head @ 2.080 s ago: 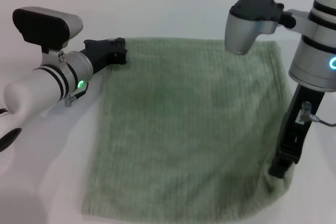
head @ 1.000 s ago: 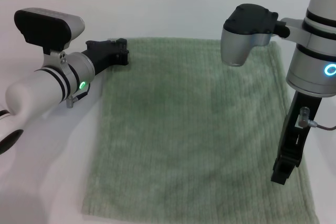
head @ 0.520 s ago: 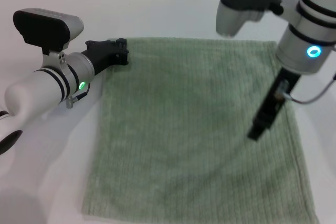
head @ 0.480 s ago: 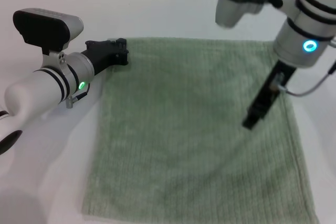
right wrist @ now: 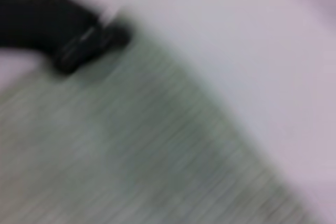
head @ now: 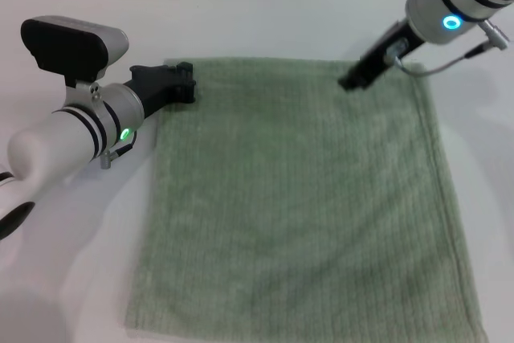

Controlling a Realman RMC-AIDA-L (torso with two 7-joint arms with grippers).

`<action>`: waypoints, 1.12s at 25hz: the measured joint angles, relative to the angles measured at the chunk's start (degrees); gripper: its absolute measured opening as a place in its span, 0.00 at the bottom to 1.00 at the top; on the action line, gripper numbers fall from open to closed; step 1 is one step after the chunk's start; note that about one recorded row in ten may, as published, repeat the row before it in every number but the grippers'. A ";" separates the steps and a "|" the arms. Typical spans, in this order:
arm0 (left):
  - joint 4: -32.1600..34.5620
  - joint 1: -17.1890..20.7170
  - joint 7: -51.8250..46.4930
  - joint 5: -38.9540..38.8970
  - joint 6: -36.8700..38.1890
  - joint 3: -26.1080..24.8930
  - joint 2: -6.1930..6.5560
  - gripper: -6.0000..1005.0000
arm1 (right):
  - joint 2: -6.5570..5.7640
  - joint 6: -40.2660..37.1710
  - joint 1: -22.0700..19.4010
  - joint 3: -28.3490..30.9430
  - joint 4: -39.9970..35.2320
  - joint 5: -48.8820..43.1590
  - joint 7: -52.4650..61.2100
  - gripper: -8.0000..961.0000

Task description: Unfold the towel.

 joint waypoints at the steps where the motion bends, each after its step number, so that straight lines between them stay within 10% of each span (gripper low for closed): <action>1: 0.00 0.00 0.00 0.00 0.00 0.00 0.00 0.02 | 0.03 2.76 -0.55 0.01 -0.07 0.10 -0.19 0.23; 13: 0.50 -0.26 0.10 0.00 0.00 -0.09 -0.33 0.02 | 0.63 34.75 -10.55 -4.61 0.06 23.13 -12.57 0.23; 19: 0.83 -0.08 0.37 0.00 0.22 -1.08 -0.62 0.02 | 0.71 52.51 -16.40 -16.52 0.05 43.01 -29.19 0.23; 28: 0.89 3.17 8.14 0.00 5.80 -8.92 -1.25 0.02 | 0.87 74.65 -18.66 -31.76 2.83 47.82 -26.65 0.23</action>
